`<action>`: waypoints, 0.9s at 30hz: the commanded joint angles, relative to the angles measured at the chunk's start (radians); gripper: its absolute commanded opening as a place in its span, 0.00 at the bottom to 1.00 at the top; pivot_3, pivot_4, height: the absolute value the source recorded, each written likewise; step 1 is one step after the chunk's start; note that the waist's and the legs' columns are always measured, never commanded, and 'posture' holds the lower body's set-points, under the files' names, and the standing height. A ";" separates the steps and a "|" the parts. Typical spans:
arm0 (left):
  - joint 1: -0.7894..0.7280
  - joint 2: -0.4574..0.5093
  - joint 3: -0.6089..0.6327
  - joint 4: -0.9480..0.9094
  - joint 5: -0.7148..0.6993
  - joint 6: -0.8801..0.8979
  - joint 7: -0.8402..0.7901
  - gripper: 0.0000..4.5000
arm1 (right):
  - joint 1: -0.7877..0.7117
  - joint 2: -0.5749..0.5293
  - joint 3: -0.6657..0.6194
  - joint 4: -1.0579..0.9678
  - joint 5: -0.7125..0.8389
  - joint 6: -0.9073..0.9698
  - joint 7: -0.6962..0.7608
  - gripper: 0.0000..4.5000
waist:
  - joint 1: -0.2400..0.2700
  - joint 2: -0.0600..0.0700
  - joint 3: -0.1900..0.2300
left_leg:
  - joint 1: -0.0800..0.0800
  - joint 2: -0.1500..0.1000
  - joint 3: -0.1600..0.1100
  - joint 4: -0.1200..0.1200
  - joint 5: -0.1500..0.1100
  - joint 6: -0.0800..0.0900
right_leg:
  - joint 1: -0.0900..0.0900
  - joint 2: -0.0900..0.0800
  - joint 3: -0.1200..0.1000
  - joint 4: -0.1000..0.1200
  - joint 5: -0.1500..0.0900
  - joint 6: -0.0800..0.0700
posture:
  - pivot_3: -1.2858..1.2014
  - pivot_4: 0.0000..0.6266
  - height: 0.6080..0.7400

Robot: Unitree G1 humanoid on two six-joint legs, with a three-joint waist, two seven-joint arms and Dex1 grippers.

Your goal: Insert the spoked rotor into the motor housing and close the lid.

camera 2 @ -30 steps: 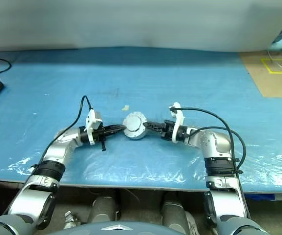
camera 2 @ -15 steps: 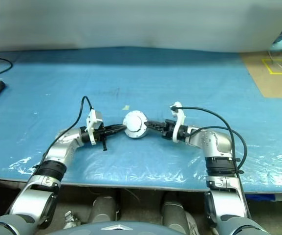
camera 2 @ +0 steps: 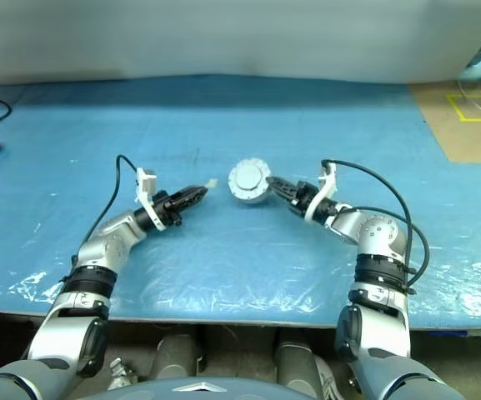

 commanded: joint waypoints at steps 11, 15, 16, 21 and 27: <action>0.035 -0.054 0.112 -0.196 -0.309 0.438 0.062 0.99 | -0.072 0.069 -0.047 -0.126 0.218 0.017 -0.093 0.24 | 0.001 0.000 0.000 | -0.001 0.000 0.000 0.001 0.000 0.000 | 0.000 0.000 0.000 0.000 0.000 0.000 | 0.52 0.24 1.00; 0.050 -0.059 0.133 -0.214 -0.358 0.515 0.081 0.99 | -0.069 0.089 -0.048 -0.133 0.264 0.035 -0.116 0.24 | 0.001 0.000 0.000 | -0.001 0.000 0.000 0.001 0.000 0.000 | 0.000 0.000 0.000 0.000 0.000 0.000 | 0.52 0.24 1.00; 0.048 -0.062 0.139 -0.209 -0.368 0.528 0.088 0.99 | -0.065 0.095 -0.042 -0.141 0.270 0.039 -0.121 0.24 | 0.001 0.000 0.000 | -0.001 0.000 0.000 0.001 0.000 0.000 | 0.000 0.000 0.000 0.000 0.000 0.000 | 0.52 0.24 1.00; 0.042 -0.071 0.149 -0.193 -0.378 0.548 0.103 0.99 | -0.051 0.107 -0.015 -0.161 0.291 0.057 -0.136 0.24 | 0.002 0.000 0.000 | -0.001 0.000 -0.001 0.001 0.000 0.000 | 0.000 0.000 0.000 0.000 0.000 0.000 | 0.52 0.24 1.00; 0.026 -0.083 0.164 -0.183 -0.393 0.550 0.120 0.99 | -0.030 0.110 0.031 -0.187 0.298 0.082 -0.135 0.24 | 0.001 0.000 0.000 | -0.002 0.000 -0.002 0.001 0.000 0.000 | 0.000 0.000 -0.001 0.000 0.002 0.003 | 0.52 0.24 1.00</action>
